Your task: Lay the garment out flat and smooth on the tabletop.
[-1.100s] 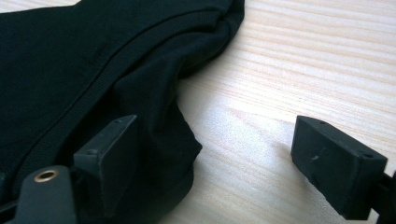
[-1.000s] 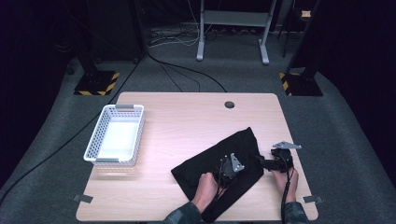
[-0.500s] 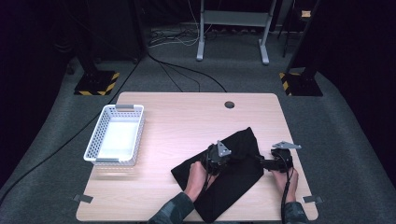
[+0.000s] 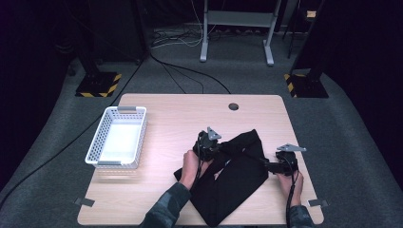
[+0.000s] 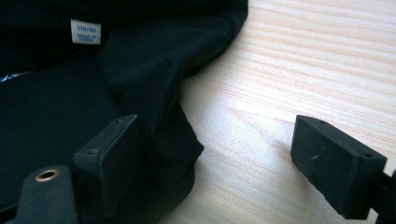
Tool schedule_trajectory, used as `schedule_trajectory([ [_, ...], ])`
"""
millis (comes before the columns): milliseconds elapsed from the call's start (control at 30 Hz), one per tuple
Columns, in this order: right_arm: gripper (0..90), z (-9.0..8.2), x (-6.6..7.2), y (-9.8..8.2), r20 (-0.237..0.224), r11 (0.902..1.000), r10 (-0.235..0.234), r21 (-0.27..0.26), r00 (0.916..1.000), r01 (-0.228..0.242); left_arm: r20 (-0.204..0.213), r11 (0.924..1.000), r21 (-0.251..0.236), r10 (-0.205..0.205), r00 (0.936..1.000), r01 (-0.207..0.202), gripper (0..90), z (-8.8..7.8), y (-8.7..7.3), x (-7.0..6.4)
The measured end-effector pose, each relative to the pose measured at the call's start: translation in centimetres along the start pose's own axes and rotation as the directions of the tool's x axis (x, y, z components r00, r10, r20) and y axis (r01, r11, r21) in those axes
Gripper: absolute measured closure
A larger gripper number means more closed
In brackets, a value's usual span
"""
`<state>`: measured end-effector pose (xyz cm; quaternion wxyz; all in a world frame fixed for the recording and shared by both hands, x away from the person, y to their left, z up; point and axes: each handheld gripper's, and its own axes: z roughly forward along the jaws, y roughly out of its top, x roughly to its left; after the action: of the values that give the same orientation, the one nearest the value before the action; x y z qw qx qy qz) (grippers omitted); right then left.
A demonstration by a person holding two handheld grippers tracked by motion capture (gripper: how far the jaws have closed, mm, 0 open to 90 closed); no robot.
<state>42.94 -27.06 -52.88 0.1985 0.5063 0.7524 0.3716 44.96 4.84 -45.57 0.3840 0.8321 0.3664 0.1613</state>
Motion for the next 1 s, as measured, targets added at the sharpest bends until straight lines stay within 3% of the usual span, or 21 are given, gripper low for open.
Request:
schedule_trajectory([
  [300, 15.0, 0.0, 0.0, 0.0, 0.002, 1.0, -0.002, 0.001, 1.0, 0.002, -0.083, 0.9996, -0.026, -0.015, 0.9965, 0.013, 86.1, -0.5, 1.7, 3.2],
  [367, 15.0, 0.0, 0.1, 0.0, 0.002, 1.0, -0.003, 0.001, 1.0, 0.003, -0.115, 0.9995, -0.033, 0.002, 0.9933, -0.005, 86.1, -0.5, 1.9, 3.8],
  [467, 15.0, 0.0, 0.1, 0.0, 0.003, 1.0, -0.003, 0.002, 1.0, 0.003, -0.097, 0.9992, -0.033, -0.024, 0.995, 0.021, 86.1, -0.3, 2.3, 5.1],
  [600, 15.0, 0.0, 0.1, 0.0, 0.003, 1.0, -0.004, 0.002, 1.0, 0.004, -0.129, 0.9997, -0.011, -0.024, 0.9914, 0.022, 86.1, 0.2, 2.8, 6.6],
  [867, 15.0, 0.0, 0.1, 0.0, 0.001, 1.0, -0.009, 0.003, 1.0, 0.009, -0.176, 1.0, 0.005, 0.008, 0.9843, -0.008, 86.1, 1.3, 3.4, 7.8],
  [1000, 15.0, 0.0, 0.2, 0.0, 0.0, 0.9999, -0.011, 0.004, 0.9999, 0.011, -0.214, 0.9994, 0.01, 0.036, 0.9762, -0.035, 86.1, 1.8, 3.7, 8.6],
])
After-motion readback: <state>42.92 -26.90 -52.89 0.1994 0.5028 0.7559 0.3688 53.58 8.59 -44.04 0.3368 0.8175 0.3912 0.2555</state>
